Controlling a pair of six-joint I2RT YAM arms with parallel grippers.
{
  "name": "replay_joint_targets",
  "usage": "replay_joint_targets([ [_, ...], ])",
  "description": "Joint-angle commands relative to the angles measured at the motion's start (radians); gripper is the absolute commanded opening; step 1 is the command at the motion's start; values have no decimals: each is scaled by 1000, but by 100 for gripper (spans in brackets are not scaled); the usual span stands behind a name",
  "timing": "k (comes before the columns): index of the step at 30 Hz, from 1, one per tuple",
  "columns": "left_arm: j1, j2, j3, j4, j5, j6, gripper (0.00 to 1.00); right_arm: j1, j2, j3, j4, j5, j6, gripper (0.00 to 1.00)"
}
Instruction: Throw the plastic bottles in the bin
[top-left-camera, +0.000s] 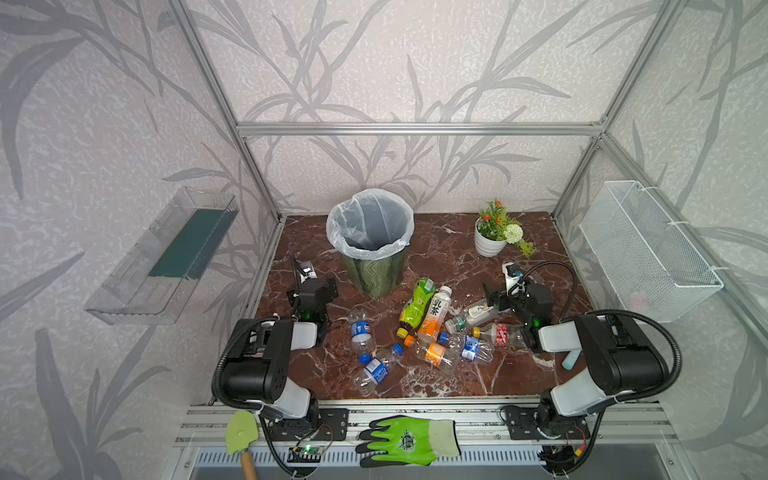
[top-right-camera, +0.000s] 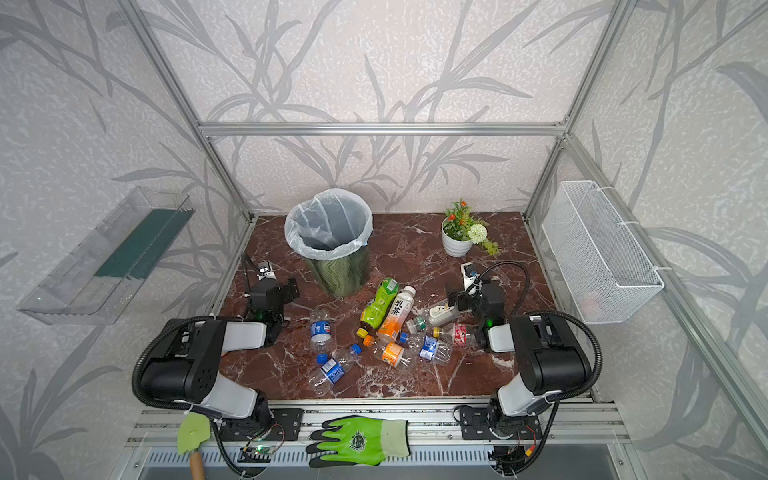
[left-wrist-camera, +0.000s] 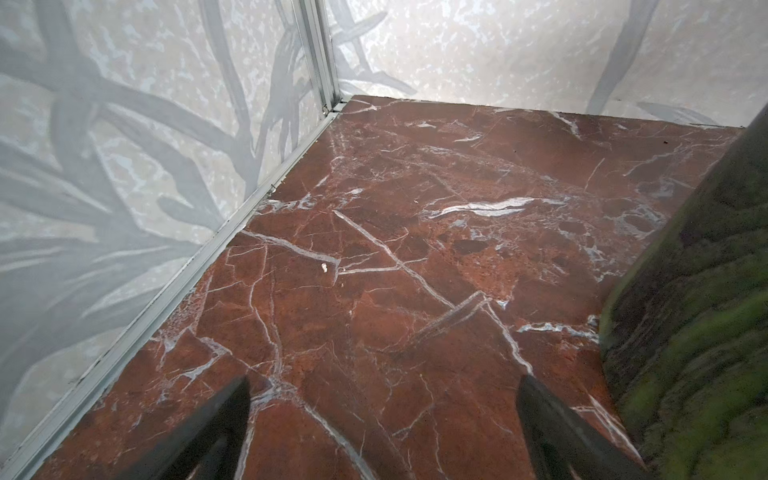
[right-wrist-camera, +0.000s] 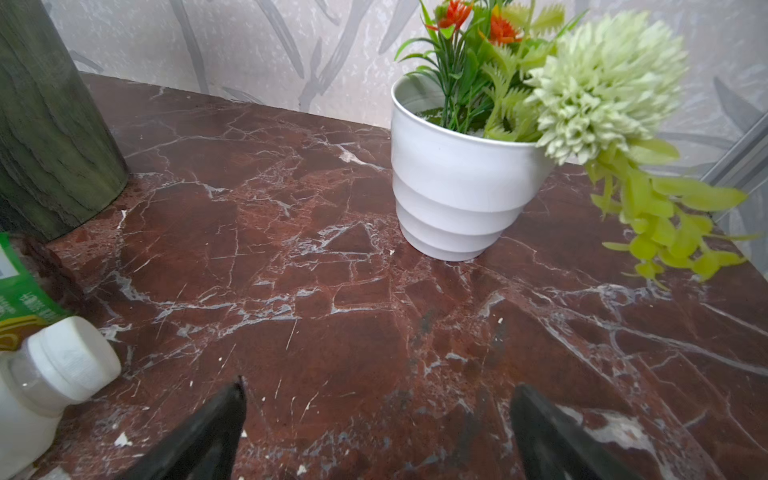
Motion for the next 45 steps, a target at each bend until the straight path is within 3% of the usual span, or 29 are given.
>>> replay_joint_targets([
  [1, 5, -9, 10, 2, 1, 1, 99, 1, 2, -5, 40, 6, 2, 99],
  [11, 6, -10, 11, 2, 2, 1, 99, -34, 2, 41, -48, -6, 48, 99],
  [34, 5, -15, 8, 14, -9, 1, 99, -34, 5, 40, -39, -2, 48, 99],
  [37, -2, -110, 28, -87, -63, 7, 99, -35, -54, 34, -77, 148, 106, 99],
  [38, -5, -180, 82, -273, -149, -62, 99, -37, -109, 43, -149, 173, 116, 99],
  [39, 0, -256, 158, -541, -219, -186, 99, -37, -177, 81, -301, 194, 141, 99],
  [41, 3, -351, 235, -802, -306, -310, 99, -40, -276, 189, -640, 232, 242, 100],
  [45, -3, -544, 225, -953, -268, -389, 99, -42, -380, 302, -999, 196, 482, 94],
])
